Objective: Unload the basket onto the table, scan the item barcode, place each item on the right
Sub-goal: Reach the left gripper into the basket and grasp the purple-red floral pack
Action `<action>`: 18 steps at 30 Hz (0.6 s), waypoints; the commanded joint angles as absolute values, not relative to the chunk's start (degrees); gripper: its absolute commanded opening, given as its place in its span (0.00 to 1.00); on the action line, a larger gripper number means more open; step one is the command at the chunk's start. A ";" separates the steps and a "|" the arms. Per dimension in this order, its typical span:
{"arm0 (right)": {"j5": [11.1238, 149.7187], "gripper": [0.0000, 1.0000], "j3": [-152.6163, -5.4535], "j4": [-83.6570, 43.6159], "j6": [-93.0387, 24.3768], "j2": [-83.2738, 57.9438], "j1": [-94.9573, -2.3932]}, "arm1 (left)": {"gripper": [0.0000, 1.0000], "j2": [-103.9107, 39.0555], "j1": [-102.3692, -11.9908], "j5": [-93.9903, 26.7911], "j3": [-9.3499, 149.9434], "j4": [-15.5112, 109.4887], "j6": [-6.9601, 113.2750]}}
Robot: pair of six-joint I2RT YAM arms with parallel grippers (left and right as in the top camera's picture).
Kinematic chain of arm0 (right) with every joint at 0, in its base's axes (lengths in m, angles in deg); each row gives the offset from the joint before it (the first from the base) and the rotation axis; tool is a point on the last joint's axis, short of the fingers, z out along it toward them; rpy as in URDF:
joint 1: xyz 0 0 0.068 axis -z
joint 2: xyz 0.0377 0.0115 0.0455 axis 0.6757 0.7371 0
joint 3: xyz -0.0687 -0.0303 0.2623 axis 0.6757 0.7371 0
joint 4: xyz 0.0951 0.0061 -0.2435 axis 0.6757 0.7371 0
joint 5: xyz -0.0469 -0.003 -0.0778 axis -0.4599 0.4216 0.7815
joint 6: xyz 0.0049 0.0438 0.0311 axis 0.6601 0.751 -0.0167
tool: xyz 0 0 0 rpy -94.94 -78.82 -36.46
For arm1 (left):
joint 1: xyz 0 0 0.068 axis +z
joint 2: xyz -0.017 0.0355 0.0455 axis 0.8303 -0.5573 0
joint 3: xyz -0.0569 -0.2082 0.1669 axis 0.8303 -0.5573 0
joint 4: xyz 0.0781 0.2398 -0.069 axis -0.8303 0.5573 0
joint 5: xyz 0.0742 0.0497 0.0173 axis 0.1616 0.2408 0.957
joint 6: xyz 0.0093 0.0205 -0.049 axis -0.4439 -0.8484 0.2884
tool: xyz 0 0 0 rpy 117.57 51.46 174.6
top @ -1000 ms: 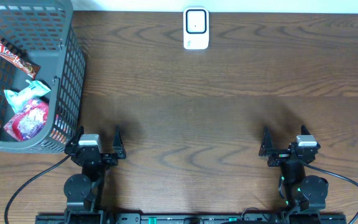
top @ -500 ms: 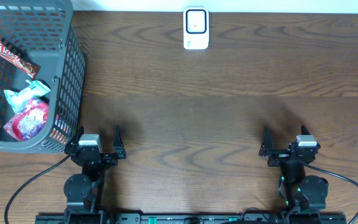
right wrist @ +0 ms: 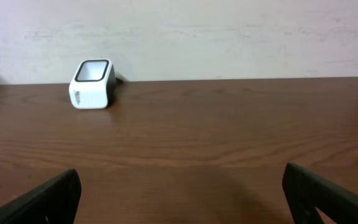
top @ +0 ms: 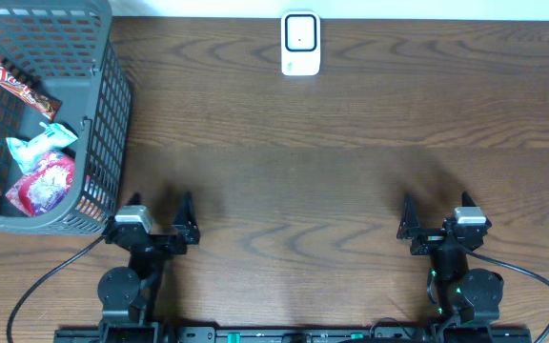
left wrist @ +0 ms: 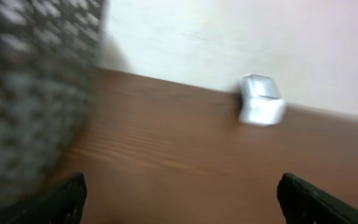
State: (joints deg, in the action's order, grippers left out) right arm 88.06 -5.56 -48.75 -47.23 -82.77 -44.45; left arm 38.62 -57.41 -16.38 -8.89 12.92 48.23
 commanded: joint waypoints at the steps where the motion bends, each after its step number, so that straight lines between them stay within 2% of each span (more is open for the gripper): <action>1: 88.34 0.99 -5.48 -48.49 -47.69 -83.06 -43.68 | 0.98 38.73 -57.54 -28.44 -9.28 14.98 69.12; 5: 88.34 0.99 -5.48 -48.49 -47.69 -83.06 -43.68 | 0.98 38.73 -57.50 -28.88 -9.31 7.88 79.75; 11: 88.34 0.99 -5.48 -48.49 -47.69 -83.06 -43.68 | 0.98 38.62 -57.50 -33.84 -7.67 -12.34 80.58; 15: 88.34 0.99 -5.48 -48.47 -47.69 -83.06 -43.68 | 0.98 37.68 -57.48 -27.44 -0.54 -13.06 80.38; 18: 88.34 0.99 -5.48 -48.49 -47.69 -83.06 -43.68 | 0.98 33.85 -57.48 -23.65 6.56 -12.95 74.81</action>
State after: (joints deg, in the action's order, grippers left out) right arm 88.06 -5.56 -48.75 -47.23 -82.75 -44.45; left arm 36.35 -57.43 -27.81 -0.78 -12.06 78.30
